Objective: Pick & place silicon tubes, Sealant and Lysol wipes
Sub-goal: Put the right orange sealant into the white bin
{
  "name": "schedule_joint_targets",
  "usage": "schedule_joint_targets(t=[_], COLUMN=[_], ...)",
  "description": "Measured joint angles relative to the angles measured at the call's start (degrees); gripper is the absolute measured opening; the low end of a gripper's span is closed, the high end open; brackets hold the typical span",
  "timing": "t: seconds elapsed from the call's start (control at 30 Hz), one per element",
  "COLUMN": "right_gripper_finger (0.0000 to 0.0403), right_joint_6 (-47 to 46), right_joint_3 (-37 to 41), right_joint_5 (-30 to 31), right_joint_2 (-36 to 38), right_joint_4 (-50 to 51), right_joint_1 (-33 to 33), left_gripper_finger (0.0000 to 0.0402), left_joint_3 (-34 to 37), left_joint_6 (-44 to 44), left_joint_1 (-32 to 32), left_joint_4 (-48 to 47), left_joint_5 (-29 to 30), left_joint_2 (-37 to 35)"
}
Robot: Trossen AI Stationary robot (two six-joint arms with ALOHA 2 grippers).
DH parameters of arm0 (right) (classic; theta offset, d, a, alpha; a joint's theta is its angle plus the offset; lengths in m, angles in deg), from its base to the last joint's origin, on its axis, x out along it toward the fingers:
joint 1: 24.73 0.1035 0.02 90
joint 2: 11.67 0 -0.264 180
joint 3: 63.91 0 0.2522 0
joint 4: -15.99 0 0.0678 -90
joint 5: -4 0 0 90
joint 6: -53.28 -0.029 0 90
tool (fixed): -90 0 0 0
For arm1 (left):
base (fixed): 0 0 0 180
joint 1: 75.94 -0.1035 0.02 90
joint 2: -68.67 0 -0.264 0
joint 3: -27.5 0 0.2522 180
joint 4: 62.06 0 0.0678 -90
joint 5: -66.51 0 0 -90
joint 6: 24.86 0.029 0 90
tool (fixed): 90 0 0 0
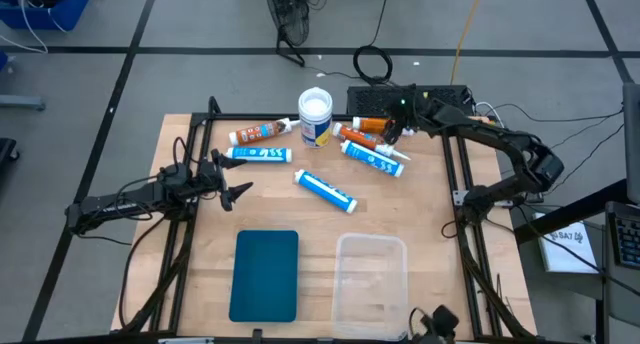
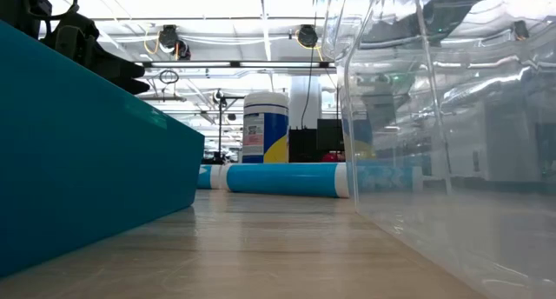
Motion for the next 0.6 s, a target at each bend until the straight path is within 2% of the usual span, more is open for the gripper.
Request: schedule_joint_targets(t=[0.23,0.3,0.43,0.6], right_gripper_finger=[0.0212,0.0212,0.0212,0.0212], right_joint_6=[-0.5,-1.2,-3.3,-2.6], right_joint_3=[0.1,0.1,0.1,0.1], right_joint_5=[0.1,-2.0,-3.3,-3.3], right_joint_2=[-6.4,-8.2,-9.6,-9.7], right_joint_4=[0.3,-0.8,-5.0,-4.2], right_joint_1=[-7.9,-9.7,-11.6,-11.6], left_gripper_finger=[0.0363,0.0363,0.0363,0.0363], left_joint_3=[0.0,0.0,0.0,0.0], left_joint_6=[0.0,0.0,0.0,0.0], left_joint_1=[0.0,0.0,0.0,0.0], left_joint_4=[0.0,0.0,0.0,0.0], left_joint_5=[0.0,0.0,0.0,0.0], left_joint_2=[0.0,0.0,0.0,0.0])
